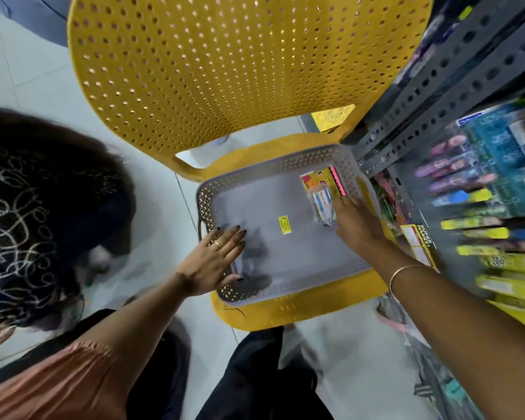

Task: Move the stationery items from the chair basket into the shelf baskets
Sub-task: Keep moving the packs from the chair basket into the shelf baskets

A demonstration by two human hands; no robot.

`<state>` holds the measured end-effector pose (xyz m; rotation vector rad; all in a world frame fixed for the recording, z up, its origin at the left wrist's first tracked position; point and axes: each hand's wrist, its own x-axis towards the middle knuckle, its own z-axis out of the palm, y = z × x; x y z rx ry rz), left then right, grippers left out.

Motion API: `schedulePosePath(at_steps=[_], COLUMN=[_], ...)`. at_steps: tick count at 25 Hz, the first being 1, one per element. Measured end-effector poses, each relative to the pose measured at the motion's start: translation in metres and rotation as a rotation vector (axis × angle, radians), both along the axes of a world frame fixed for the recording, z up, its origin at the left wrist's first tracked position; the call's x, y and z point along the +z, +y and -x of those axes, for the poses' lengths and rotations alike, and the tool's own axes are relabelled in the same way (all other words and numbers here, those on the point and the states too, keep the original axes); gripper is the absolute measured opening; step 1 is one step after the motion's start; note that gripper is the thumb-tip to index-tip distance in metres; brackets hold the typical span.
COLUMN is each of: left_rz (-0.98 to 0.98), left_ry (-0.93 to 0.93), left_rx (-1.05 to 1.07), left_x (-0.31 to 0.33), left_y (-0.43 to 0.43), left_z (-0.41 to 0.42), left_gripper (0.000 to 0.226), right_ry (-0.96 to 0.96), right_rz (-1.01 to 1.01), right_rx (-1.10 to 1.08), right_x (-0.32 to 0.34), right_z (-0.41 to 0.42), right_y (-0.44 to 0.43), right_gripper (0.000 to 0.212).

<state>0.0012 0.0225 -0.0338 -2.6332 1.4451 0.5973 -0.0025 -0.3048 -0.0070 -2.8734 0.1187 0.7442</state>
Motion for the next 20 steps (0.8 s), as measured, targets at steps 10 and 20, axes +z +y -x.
schedulePosePath(at_steps=[10, 20], left_rz=[0.033, 0.197], left_ry=[-0.136, -0.217], left_rx=[0.013, 0.059], left_x=[-0.009, 0.06], left_y=[0.002, -0.064], left_z=[0.004, -0.016], left_gripper=[0.075, 0.079], right_ry=[-0.088, -0.246], right_rz=[0.016, -0.231], right_rx=[-0.061, -0.182], right_x=[-0.007, 0.149], right_z=[0.011, 0.01], right_y=[0.0, -0.011], right_gripper=[0.055, 0.056])
